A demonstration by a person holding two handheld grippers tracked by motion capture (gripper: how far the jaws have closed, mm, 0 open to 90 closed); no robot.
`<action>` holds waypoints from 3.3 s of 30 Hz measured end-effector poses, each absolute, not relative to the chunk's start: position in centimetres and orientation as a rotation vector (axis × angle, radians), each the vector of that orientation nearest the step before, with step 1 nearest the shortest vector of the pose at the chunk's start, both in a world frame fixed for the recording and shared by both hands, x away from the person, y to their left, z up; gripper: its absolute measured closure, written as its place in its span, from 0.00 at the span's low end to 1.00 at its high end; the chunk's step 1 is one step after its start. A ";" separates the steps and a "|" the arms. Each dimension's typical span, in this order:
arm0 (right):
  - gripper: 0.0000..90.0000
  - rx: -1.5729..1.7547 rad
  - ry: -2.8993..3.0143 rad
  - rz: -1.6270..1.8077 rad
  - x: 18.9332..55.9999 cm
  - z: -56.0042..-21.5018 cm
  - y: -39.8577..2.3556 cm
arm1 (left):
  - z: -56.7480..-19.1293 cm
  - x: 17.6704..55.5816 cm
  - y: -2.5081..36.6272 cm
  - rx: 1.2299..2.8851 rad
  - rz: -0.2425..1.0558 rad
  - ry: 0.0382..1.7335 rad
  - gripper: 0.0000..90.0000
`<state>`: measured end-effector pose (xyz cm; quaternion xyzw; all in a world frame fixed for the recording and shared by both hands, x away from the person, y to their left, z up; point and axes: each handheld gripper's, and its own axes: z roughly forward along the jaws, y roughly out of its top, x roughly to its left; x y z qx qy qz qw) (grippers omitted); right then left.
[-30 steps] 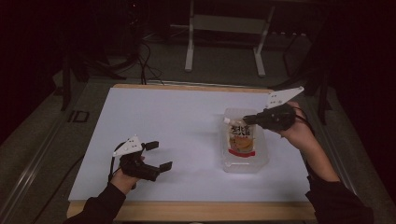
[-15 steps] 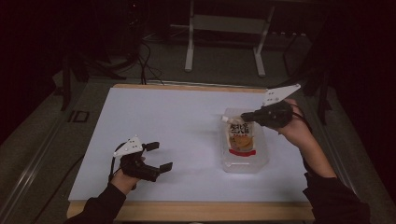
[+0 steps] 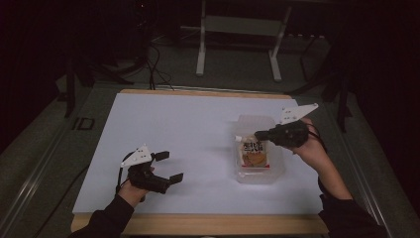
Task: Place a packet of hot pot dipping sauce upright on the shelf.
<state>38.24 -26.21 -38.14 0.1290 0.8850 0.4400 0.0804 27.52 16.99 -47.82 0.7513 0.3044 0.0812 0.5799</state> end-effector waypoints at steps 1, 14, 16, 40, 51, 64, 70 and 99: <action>1.00 0.400 2.652 1.321 38.1 -38.4 -26.4 | -47.8 27.5 17.0 1.757 0.190 0.710 0.02; 0.99 0.476 2.600 1.405 36.5 -40.3 -29.0 | -48.0 27.5 16.8 1.770 0.198 0.700 0.02; 0.99 0.493 2.595 1.405 36.3 -40.6 -29.6 | -48.0 27.5 16.8 1.769 0.199 0.700 0.02; 0.71 0.500 2.568 1.425 35.0 -39.8 -29.4 | -48.0 27.4 16.8 1.771 0.213 0.689 0.02; 0.48 0.495 2.548 1.466 33.0 -38.5 -28.0 | -48.0 27.3 16.7 1.775 0.213 0.685 0.02; 0.19 0.507 2.517 1.521 30.3 -38.2 -27.4 | -47.9 27.1 16.8 1.779 0.218 0.680 0.02; 0.17 0.518 2.525 1.561 29.5 -39.3 -27.5 | -47.9 27.1 16.7 1.786 0.223 0.675 0.02; 0.18 0.553 2.503 1.593 27.0 -44.5 -28.1 | -48.0 27.0 16.6 1.786 0.228 0.661 0.02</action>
